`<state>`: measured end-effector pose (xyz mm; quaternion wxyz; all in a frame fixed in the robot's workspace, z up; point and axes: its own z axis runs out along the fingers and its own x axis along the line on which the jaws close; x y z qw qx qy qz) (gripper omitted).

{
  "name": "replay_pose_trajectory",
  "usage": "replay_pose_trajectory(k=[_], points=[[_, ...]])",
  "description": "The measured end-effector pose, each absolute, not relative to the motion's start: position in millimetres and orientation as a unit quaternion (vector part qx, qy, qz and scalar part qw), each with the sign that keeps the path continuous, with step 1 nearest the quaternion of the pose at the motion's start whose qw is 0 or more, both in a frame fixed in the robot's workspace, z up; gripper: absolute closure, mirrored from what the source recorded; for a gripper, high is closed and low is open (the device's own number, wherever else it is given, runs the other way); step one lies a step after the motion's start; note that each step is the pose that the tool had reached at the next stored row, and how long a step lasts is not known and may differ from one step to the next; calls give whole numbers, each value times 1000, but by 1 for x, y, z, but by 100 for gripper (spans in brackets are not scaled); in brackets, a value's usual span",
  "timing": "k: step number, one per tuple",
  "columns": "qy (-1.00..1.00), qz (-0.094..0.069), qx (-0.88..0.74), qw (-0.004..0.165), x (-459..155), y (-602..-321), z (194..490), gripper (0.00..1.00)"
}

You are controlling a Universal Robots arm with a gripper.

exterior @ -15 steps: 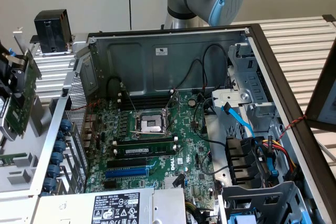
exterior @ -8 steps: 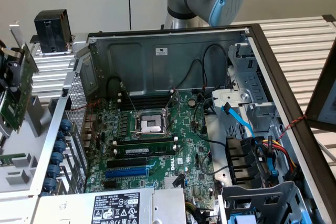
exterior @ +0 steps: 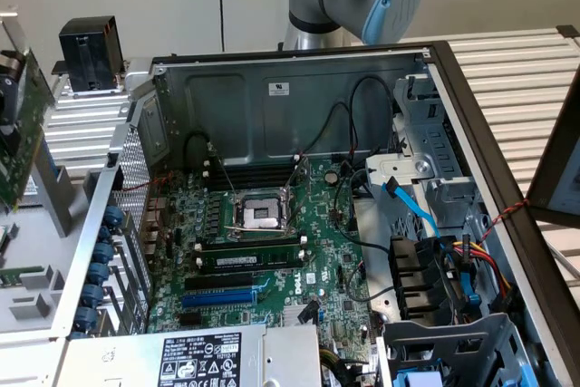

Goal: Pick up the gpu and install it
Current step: 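Pick up the gpu and move the gpu toward the slot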

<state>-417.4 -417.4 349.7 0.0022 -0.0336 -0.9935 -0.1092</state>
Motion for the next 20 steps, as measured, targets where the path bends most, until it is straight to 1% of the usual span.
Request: replay_pose_trajectory(k=[13, 20], points=[[-993, -109, -35, 13, -388, -439, 409, 73], [-993, -108, -36, 27, -372, -454, 434, 73]])
